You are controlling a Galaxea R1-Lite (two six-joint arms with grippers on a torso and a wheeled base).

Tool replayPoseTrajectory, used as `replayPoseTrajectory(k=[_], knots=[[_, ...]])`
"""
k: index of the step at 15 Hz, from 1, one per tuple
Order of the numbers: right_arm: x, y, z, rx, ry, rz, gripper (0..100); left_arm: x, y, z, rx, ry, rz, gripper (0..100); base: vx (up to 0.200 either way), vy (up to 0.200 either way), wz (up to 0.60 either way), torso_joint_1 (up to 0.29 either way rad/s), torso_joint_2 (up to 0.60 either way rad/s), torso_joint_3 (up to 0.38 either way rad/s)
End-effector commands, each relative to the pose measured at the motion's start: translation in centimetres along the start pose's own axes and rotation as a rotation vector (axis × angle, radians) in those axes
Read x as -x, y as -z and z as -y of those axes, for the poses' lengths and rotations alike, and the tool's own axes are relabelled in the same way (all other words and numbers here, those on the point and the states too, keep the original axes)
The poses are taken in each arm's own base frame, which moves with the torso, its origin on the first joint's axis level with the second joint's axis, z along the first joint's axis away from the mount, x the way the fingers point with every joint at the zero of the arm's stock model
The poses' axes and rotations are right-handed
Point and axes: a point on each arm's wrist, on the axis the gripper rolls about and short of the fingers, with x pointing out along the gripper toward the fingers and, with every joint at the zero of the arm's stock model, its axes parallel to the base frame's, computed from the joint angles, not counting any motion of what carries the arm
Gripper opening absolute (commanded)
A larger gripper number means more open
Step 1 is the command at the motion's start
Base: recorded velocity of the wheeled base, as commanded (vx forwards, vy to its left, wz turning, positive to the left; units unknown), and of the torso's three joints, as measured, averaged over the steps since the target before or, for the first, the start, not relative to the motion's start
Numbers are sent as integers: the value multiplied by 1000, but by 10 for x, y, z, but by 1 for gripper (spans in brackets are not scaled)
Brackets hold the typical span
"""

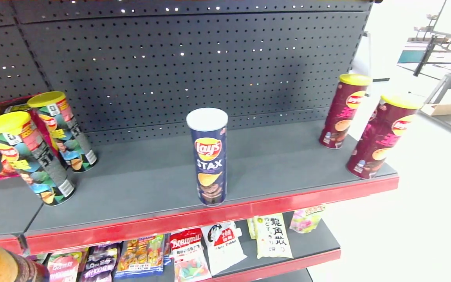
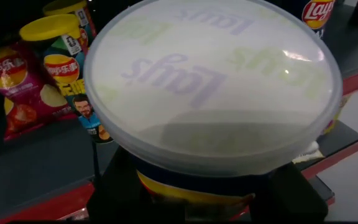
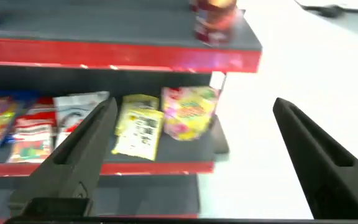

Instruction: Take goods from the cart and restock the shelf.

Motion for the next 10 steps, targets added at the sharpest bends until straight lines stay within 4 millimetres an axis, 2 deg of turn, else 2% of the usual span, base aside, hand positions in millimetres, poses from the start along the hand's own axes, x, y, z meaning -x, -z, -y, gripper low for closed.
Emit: replayPoseTrajectory(k=[1, 3, 6, 8, 10], knots=[[-1, 2, 0, -1, -2, -10, 100, 0, -1, 0, -2, -10, 4, 0, 0, 0, 0, 0, 0, 0], [-1, 5, -1, -3, -3, -15, 100, 0, -3, -1, -2, -17, 5, 0, 0, 0, 0, 0, 0, 0], [11, 29, -5, 5, -26, 48, 100, -13, -5, -6, 17, -11, -53, 0, 0, 0, 0, 0, 0, 0], [20, 33, -7, 4, -110, 66, 100, -34, -10, -14, 29, 1, -91, 0, 0, 0, 0, 0, 0, 0], [22, 34, -8, 22, -115, 92, 100, -68, -15, -24, 32, 40, -111, 0, 0, 0, 0, 0, 0, 0]])
